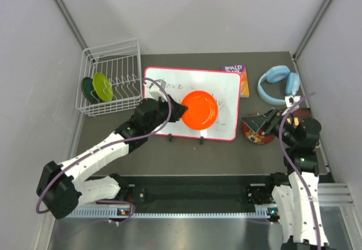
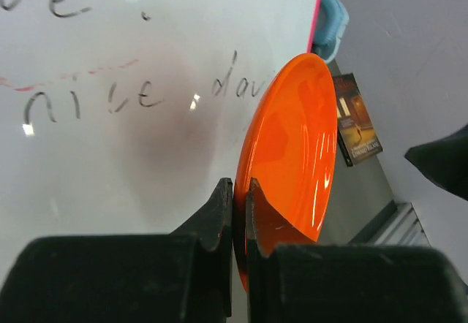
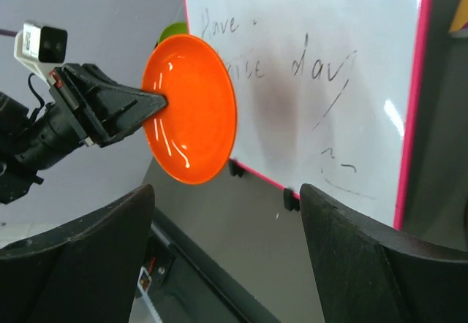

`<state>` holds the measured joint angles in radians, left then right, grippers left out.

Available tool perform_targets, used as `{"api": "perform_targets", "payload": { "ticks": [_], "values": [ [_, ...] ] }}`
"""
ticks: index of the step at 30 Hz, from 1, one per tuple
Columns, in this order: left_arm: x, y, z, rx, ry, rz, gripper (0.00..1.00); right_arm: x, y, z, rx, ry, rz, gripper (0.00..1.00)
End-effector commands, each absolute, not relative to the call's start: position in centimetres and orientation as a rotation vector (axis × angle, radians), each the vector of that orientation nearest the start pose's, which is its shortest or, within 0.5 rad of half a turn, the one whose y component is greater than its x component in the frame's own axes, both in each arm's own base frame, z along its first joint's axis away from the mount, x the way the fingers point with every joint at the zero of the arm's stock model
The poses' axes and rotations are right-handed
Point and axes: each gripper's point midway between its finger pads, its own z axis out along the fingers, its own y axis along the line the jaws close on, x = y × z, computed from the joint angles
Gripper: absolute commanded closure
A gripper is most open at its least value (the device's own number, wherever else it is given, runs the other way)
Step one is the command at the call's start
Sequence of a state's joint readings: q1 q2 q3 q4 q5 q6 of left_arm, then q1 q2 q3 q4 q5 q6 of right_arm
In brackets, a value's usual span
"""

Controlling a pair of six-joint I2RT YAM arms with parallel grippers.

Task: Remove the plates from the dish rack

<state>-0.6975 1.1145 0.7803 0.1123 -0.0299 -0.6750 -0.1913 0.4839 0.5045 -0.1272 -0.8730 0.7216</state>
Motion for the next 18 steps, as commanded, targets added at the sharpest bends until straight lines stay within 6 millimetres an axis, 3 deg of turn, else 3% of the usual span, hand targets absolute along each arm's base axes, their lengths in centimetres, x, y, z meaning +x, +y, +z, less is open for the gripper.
{"api": "perform_targets", "payload": {
  "ticks": [1,2,5,13,15,16,18],
  "values": [
    [27.7,-30.1,26.8,0.034,1.791,-1.06,1.0,23.1,13.4,24.6,0.044,1.796,1.107,0.2],
    [27.5,-30.5,26.9,0.044,1.792,-1.065,1.0,23.0,14.6,24.2,0.023,1.817,1.109,0.2],
    [26.5,-31.8,27.1,0.081,1.794,-1.094,1.0,23.9,15.4,23.0,0.027,1.851,1.073,0.21],
    [24.8,-34.1,27.8,0.149,1.777,-1.146,1.0,25.3,16.3,20.1,0.059,1.9,1.075,0.24],
    [24.5,-34.5,27.8,0.168,1.768,-1.159,1.0,25.4,16.8,19.8,0.039,1.893,1.098,0.32],
    [24.5,-34.7,27.4,0.173,1.775,-1.156,1.0,25.4,17.0,19.5,0.036,1.9,1.108,0.45],
    [24.4,-35.1,27.3,0.178,1.776,-1.174,1.0,25.2,17.7,20.0,-0.007,1.859,1.163,0.57]
  ]
}}
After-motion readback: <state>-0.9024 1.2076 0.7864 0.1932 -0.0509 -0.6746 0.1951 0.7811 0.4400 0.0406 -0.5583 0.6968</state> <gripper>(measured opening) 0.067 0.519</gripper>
